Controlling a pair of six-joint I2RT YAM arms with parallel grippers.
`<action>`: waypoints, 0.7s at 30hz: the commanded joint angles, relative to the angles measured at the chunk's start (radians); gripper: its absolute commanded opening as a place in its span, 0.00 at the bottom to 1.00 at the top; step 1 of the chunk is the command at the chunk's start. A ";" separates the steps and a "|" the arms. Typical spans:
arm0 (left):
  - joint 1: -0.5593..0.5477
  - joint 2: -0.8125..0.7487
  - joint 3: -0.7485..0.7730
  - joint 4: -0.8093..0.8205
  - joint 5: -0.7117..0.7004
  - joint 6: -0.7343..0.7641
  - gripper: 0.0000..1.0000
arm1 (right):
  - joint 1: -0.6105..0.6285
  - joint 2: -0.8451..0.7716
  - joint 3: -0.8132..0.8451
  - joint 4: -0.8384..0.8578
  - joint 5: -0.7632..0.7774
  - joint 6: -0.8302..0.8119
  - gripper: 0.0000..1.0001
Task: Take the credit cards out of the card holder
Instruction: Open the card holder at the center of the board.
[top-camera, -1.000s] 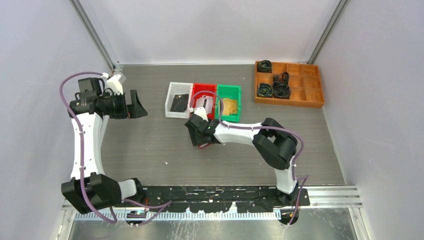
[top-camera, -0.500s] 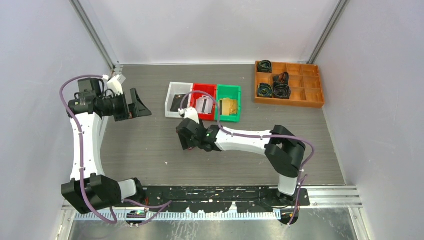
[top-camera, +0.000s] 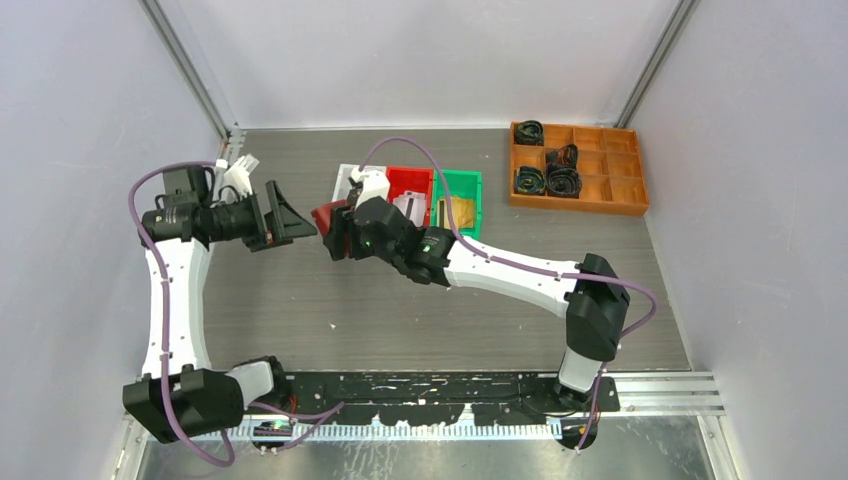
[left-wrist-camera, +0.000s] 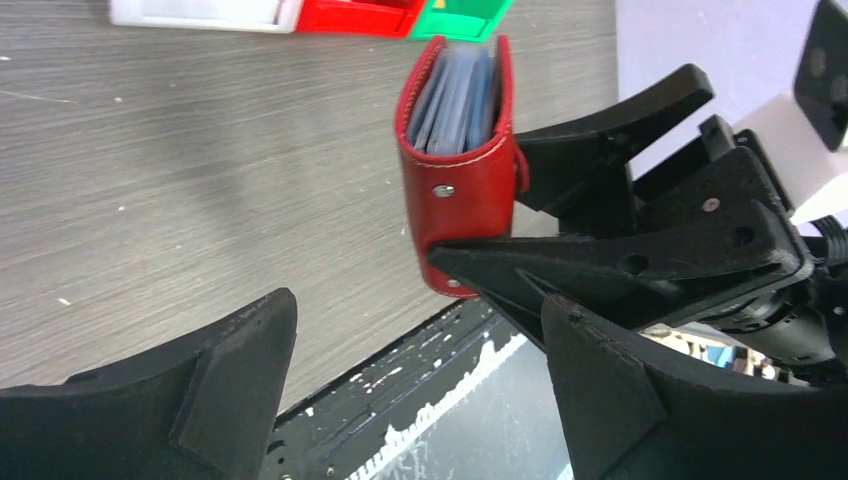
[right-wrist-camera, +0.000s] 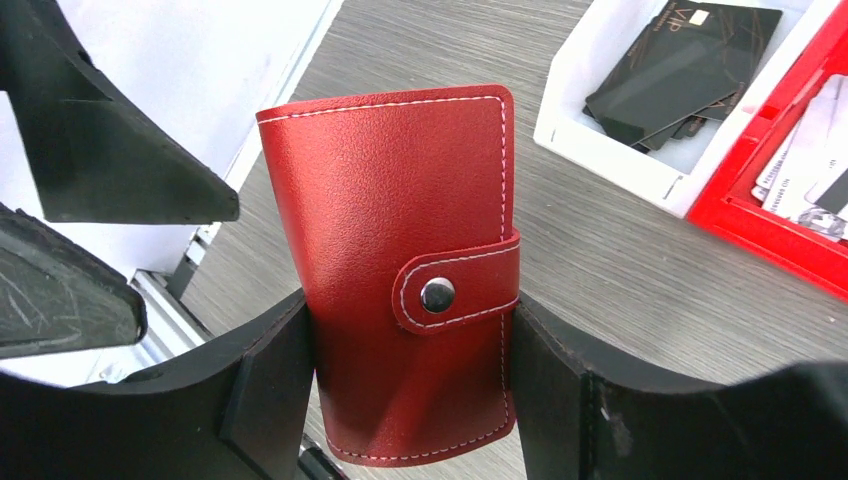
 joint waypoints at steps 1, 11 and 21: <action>-0.022 -0.037 -0.001 0.062 0.090 -0.088 0.89 | 0.002 -0.037 0.060 0.090 -0.039 0.041 0.67; -0.066 -0.042 -0.035 0.143 0.070 -0.172 0.76 | 0.010 -0.024 0.088 0.109 -0.067 0.054 0.67; -0.075 -0.001 -0.030 0.178 0.048 -0.229 0.58 | 0.025 -0.021 0.105 0.114 -0.072 0.048 0.68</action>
